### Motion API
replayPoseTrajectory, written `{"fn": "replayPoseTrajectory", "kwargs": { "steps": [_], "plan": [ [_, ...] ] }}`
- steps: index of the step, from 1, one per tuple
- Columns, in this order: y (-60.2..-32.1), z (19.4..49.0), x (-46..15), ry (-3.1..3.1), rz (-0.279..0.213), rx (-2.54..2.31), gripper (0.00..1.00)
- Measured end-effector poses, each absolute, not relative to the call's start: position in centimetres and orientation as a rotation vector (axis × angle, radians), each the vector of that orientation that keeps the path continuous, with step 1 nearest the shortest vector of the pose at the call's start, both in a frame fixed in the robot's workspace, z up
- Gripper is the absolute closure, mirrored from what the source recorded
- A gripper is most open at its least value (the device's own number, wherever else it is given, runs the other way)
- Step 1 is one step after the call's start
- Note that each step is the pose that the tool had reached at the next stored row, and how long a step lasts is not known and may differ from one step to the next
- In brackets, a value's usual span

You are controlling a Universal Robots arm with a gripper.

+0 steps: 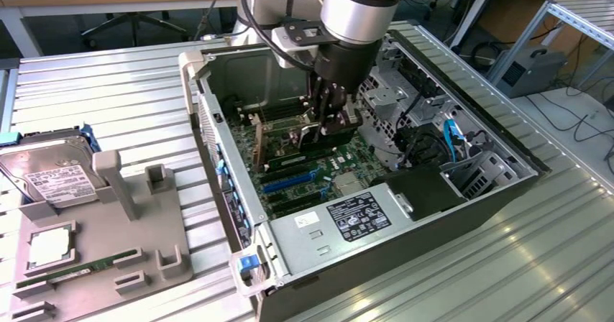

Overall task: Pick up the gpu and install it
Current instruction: 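Insert the gpu into the slot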

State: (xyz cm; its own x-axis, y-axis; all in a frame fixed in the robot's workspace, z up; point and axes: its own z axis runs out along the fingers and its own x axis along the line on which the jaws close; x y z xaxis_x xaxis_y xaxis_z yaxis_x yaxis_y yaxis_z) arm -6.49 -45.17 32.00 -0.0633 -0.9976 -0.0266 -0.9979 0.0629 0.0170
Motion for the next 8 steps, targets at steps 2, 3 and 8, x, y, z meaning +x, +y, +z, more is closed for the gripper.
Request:
{"fn": "replayPoseTrajectory", "kwargs": {
  "steps": [2,3,8],
  "plan": [
    [-45.16,31.85,-6.48,2.284,0.048,-2.144,0.73],
    [-45.17,31.69,-6.49,2.285,0.048,-2.145,0.73],
    [-45.16,31.32,-6.49,2.284,0.048,-2.144,0.73]
  ]
}}
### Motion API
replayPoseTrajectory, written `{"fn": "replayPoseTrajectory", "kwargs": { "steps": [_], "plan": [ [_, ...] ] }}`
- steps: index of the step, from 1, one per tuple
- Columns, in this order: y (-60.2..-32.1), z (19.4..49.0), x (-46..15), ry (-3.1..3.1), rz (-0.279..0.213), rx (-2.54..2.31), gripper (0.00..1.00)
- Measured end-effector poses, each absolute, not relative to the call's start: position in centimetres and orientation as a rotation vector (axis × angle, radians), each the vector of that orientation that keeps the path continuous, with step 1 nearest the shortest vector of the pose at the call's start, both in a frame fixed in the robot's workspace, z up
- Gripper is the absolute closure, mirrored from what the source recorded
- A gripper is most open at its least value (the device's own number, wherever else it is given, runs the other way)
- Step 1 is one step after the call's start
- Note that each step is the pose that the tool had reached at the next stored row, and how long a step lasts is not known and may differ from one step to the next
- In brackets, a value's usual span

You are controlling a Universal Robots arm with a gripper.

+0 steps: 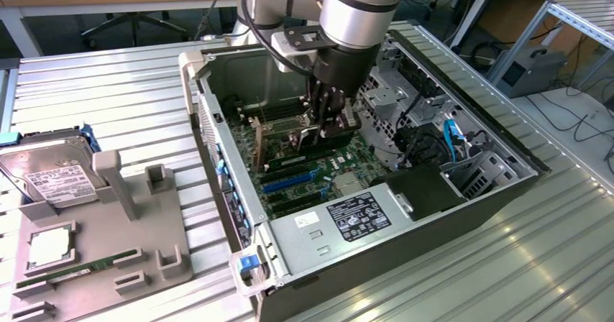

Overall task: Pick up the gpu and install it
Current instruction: 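Insert the gpu into the slot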

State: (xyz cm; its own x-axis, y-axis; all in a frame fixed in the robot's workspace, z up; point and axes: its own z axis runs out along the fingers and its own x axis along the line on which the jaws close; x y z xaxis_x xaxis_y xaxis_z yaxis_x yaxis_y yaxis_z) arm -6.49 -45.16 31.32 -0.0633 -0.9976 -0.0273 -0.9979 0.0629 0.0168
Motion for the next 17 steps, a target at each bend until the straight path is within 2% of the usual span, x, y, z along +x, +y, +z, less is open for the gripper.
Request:
{"fn": "replayPoseTrajectory", "kwargs": {
  "steps": [17],
  "plan": [
    [-45.2,29.8,-6.5,2.283,0.051,-2.143,0.73]
  ]
}}
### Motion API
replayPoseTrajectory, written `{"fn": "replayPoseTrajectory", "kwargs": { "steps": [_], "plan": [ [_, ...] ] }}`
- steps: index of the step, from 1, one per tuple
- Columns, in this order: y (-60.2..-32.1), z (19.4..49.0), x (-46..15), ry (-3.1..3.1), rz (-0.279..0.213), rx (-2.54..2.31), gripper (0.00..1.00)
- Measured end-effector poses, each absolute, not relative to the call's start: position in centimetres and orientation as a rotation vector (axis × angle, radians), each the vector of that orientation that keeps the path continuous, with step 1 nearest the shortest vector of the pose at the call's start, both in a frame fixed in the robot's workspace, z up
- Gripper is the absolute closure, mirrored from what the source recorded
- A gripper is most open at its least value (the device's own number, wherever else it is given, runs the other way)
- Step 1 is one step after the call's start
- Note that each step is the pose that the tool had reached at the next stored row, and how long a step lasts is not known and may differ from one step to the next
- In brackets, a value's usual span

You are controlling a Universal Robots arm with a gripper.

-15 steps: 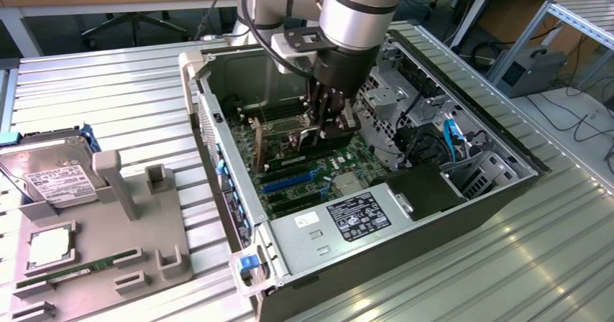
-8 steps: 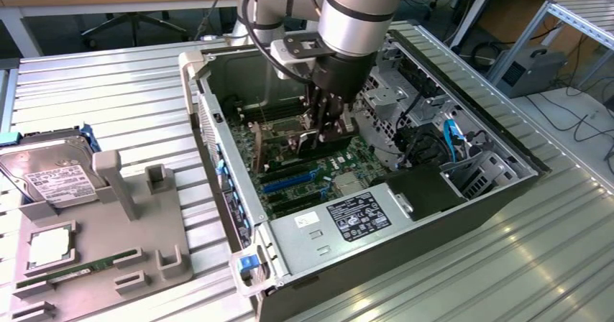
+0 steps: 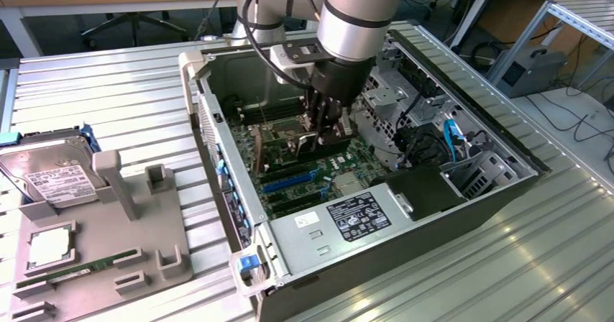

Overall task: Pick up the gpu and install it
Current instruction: 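Insert the gpu into the slot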

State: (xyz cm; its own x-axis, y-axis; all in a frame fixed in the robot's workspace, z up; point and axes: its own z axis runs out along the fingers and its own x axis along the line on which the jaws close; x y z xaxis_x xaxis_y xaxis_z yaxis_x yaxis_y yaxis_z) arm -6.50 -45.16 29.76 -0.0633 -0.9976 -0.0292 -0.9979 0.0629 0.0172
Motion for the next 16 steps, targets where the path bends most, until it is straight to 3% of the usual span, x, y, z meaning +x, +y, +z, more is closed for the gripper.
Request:
{"fn": "replayPoseTrajectory", "kwargs": {
  "steps": [16],
  "plan": [
    [-46.2,29.7,-6.6,2.279,0.059,-2.14,0.73]
  ]
}}
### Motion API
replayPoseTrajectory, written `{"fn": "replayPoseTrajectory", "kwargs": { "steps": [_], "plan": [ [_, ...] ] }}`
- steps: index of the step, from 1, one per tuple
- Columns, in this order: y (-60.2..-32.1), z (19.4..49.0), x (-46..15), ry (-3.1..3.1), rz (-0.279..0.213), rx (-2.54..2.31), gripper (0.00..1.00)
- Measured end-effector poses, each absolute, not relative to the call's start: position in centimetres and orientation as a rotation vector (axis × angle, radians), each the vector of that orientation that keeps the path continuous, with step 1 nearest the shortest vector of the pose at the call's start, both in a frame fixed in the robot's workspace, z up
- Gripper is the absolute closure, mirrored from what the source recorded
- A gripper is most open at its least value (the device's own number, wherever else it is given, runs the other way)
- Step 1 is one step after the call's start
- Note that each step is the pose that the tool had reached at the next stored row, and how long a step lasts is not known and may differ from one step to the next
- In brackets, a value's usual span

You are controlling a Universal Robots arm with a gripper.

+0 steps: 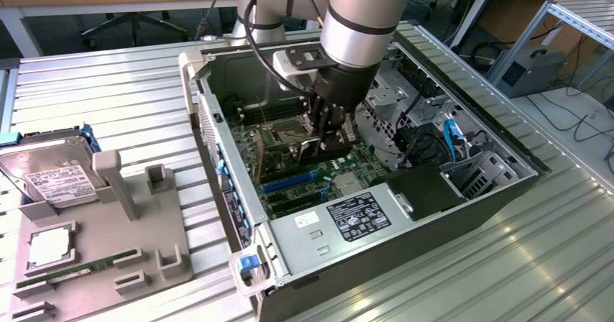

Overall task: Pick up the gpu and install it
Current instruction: 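Insert the gpu into the slot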

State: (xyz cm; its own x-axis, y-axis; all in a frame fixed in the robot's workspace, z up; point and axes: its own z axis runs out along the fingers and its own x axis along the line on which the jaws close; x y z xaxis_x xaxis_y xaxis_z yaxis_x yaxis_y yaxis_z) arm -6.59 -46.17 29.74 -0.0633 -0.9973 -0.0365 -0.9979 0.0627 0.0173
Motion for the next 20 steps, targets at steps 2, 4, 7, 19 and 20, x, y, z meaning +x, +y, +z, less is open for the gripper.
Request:
{"fn": "replayPoseTrajectory", "kwargs": {
  "steps": [2,4,7,19,20],
  "plan": [
    [-46.2,29.7,-6.6,2.279,0.059,-2.139,0.73],
    [-46.2,29.7,-6.9,2.279,0.059,-2.139,0.73],
    [-46.2,29.7,-7.4,2.278,0.058,-2.139,0.73],
    [-46.2,29.3,-7.6,2.279,0.059,-2.139,0.73],
    [-46.2,29.3,-7.7,2.278,0.059,-2.139,0.73]
  ]
}}
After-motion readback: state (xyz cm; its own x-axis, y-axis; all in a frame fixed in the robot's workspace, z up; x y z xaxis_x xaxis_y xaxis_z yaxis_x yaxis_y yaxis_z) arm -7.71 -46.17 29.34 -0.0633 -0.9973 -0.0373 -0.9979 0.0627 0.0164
